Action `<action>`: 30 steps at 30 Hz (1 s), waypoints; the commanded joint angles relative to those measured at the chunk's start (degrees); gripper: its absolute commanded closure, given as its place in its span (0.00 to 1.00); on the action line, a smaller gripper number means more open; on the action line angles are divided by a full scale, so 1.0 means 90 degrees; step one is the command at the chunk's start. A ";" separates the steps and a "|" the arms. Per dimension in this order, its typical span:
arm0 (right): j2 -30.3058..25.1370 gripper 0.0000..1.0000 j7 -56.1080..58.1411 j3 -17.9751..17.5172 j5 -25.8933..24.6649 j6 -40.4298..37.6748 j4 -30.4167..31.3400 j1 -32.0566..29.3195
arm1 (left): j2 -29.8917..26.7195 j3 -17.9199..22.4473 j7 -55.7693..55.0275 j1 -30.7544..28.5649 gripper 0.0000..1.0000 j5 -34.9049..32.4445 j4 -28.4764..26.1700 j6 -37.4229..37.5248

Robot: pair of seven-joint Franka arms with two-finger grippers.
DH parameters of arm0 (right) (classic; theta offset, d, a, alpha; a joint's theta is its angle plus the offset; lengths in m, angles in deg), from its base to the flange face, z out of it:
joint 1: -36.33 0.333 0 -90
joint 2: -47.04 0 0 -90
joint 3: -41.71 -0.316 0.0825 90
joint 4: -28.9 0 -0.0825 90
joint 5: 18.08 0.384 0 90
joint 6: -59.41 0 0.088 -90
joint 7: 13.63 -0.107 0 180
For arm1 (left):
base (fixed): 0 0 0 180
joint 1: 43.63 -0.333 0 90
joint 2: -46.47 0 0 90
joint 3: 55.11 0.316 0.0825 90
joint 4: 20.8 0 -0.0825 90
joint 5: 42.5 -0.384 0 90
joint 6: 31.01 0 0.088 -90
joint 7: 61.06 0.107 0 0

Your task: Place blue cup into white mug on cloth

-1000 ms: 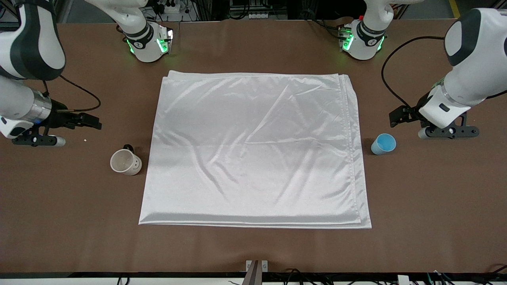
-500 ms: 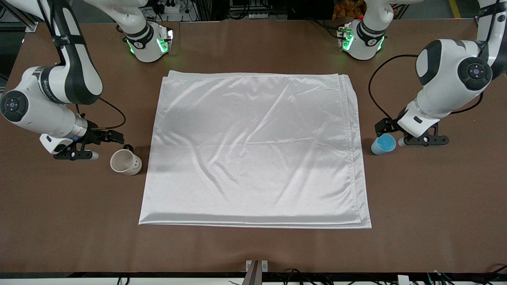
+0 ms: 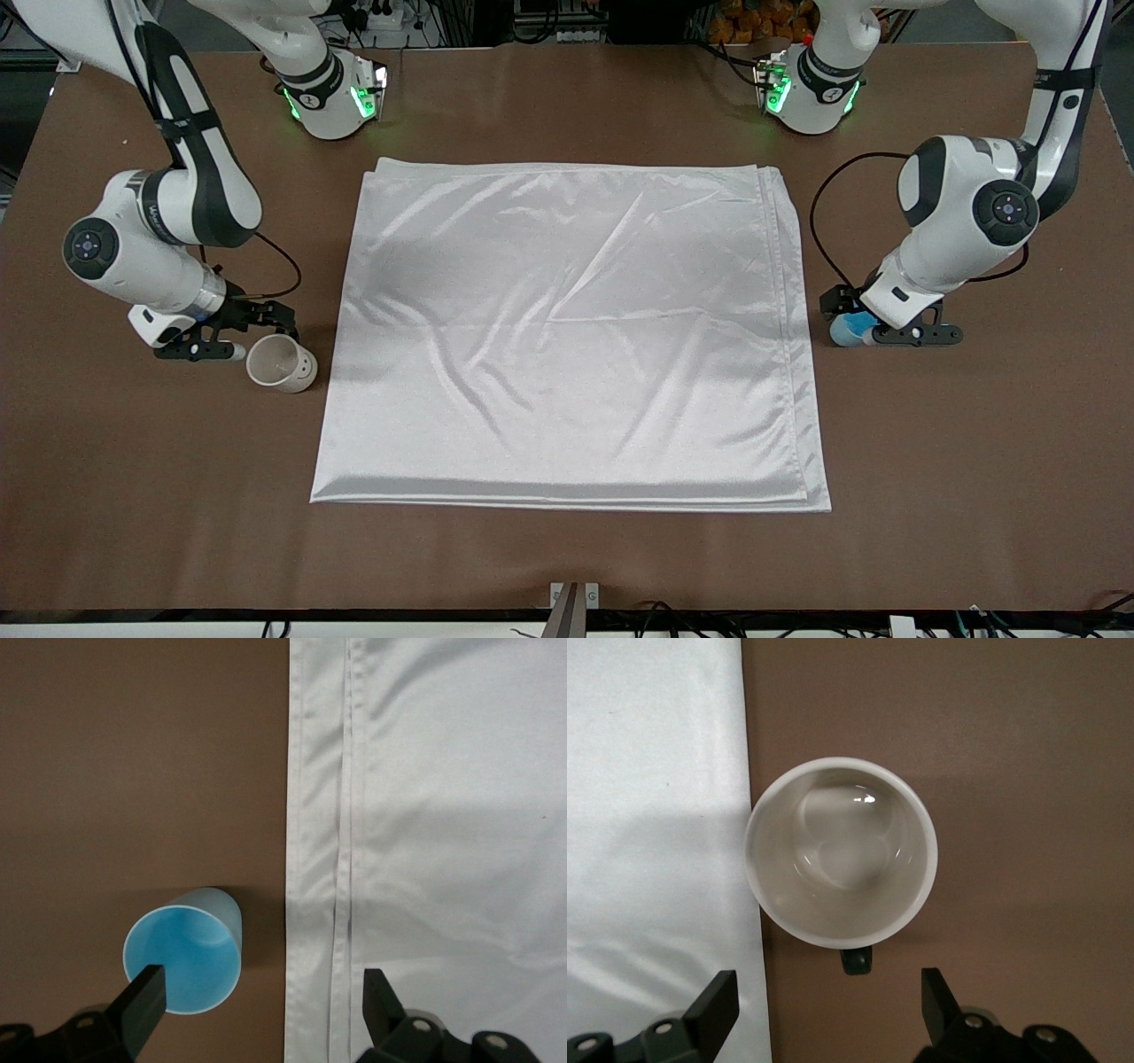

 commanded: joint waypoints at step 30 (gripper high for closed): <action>0.0704 0.38 0.0057 -0.0011 -0.0076 0.1097 0.0055 -0.0137 | 0.0727 0.0002 0.0020 -0.0047 0.03 -0.0055 -0.0381 -0.1281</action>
